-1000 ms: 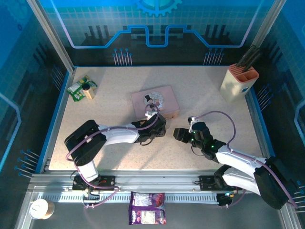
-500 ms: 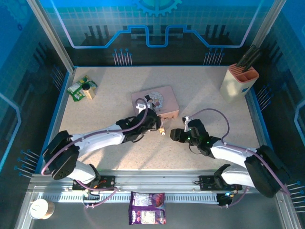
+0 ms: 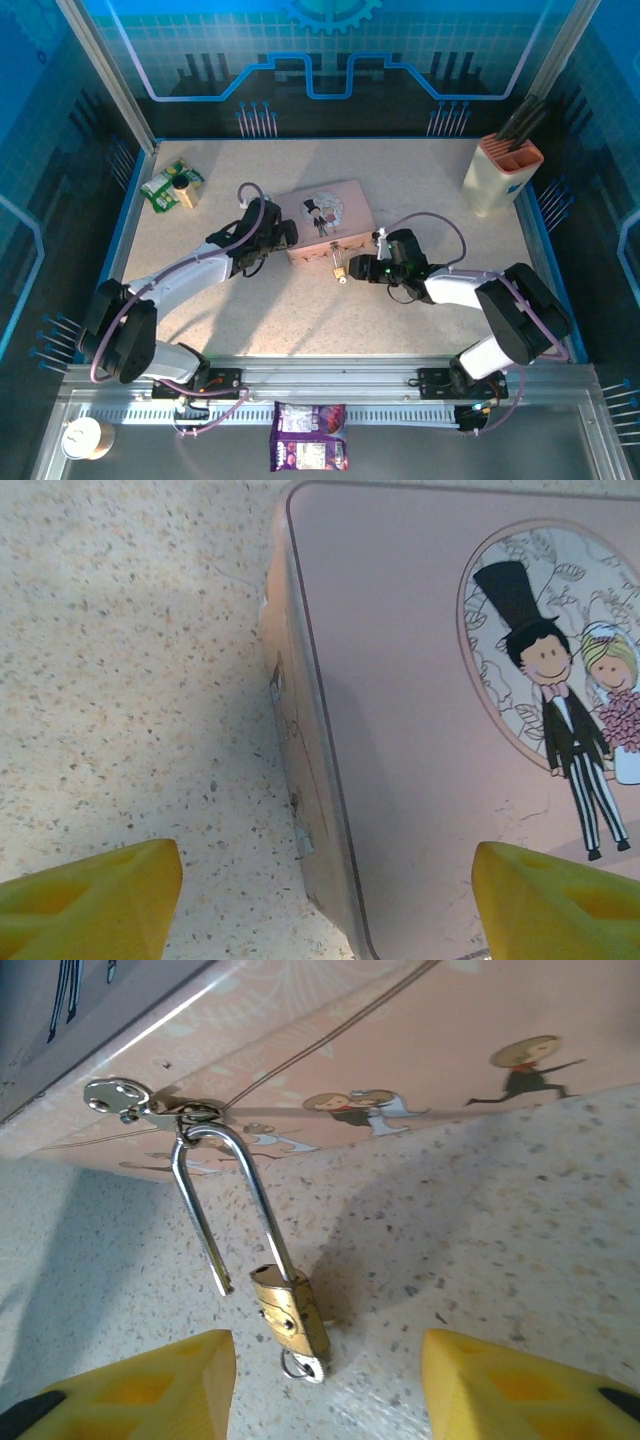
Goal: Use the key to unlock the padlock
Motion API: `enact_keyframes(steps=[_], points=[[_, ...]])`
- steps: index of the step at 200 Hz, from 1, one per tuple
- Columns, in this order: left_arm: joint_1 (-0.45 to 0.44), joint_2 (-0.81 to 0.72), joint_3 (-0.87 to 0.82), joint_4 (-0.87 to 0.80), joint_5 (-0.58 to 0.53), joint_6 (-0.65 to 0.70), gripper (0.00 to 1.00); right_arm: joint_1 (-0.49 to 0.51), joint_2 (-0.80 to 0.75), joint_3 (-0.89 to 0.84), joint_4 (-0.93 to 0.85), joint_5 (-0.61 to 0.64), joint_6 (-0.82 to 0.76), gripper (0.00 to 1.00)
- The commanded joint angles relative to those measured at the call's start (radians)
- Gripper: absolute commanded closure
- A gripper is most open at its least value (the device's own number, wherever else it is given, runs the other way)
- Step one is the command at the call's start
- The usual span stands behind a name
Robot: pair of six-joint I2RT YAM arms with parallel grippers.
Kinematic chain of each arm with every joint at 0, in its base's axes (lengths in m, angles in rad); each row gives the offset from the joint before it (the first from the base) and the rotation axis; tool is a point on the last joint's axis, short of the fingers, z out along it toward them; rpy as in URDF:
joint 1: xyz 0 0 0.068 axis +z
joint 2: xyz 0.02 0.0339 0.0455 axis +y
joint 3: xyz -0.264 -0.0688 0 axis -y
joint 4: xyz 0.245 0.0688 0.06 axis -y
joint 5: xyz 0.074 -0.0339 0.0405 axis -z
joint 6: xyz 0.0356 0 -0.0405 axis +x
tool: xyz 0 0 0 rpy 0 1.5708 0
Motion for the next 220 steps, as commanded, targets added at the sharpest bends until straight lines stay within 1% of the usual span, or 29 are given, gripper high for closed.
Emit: enact_keyframes(steps=[1, 31, 73, 119, 186, 220], points=[[0.024, 0.044, -0.011, 0.046, 0.095, 0.020, 0.22, -0.009, 0.048, 0.051, 0.028, -0.084, 0.001, 0.49], [0.036, 0.092, 0.002, 0.076, 0.132, 0.013, 0.22, -0.008, 0.107, 0.062, 0.082, -0.113, 0.027, 0.50], [0.041, 0.134, 0.017, 0.080, 0.133, 0.004, 0.22, -0.003, 0.180, 0.081, 0.123, -0.140, 0.039, 0.55], [0.041, 0.149, 0.016, 0.079, 0.130, -0.003, 0.22, -0.003, 0.216, 0.089, 0.146, -0.157, 0.025, 0.63], [0.041, 0.163, 0.014, 0.076, 0.135, -0.016, 0.22, 0.005, 0.258, 0.118, 0.162, -0.173, 0.010, 0.65], [0.041, 0.160, 0.010, 0.076, 0.134, -0.021, 0.22, 0.017, 0.271, 0.137, 0.136, -0.157, -0.010, 0.69]])
